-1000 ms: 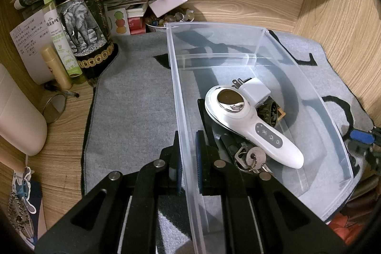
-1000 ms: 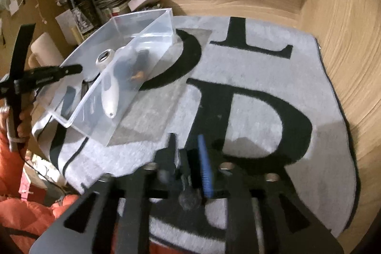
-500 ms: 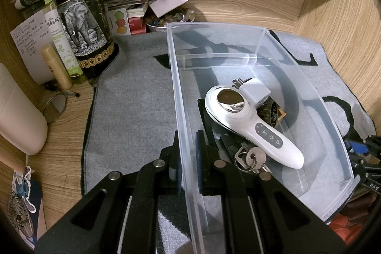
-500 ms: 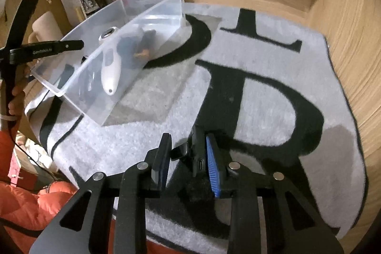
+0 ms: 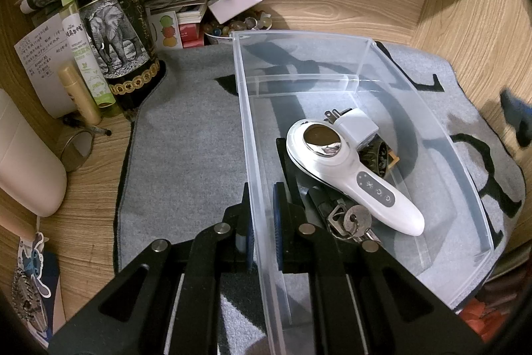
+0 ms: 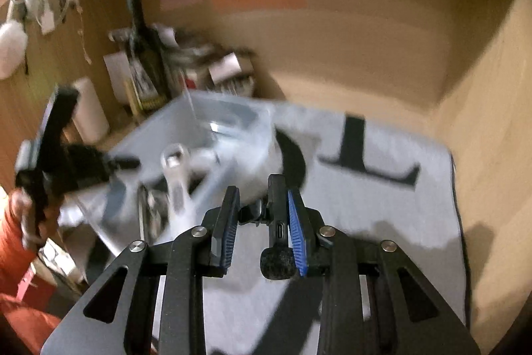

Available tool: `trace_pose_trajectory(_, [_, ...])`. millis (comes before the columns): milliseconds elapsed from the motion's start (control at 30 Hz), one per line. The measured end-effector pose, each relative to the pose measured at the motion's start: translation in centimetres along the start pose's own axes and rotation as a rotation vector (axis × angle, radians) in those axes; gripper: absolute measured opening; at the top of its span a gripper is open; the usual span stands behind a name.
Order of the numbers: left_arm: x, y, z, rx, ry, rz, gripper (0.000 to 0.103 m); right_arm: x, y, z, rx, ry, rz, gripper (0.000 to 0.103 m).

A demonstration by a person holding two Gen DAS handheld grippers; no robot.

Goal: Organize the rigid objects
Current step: 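Drop the black object into the box and open the right tool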

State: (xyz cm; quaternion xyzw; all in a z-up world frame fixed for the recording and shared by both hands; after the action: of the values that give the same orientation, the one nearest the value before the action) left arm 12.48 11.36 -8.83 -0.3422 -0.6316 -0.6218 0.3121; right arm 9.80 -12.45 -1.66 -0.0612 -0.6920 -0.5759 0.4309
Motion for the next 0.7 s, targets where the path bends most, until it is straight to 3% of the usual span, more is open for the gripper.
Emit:
trace_pose_trajectory(233, [0.0, 0.0, 0.0, 0.001, -0.001, 0.0, 0.009, -1.7, 3.4, 3.9, 0.079, 0.098, -0.043, 0.026])
trace_pose_trajectory(700, [0.0, -0.3, -0.1, 0.004, -0.007, -0.002, 0.009, -10.4, 1.7, 9.6, 0.218, 0.225, 0.23, 0.026])
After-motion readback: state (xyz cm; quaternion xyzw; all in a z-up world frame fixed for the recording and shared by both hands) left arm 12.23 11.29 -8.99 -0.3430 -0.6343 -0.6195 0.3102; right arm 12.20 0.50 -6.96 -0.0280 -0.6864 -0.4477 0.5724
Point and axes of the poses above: each gripper's, at about its wrist camera, not at the fingertips, and x roughly against the way its jaws point, z to its left, y to its top, the point moved 1 cm from there along -x, roughly the way its jaws point, and after that the axes turned 3 degrees about z, right-handed, at the moved point
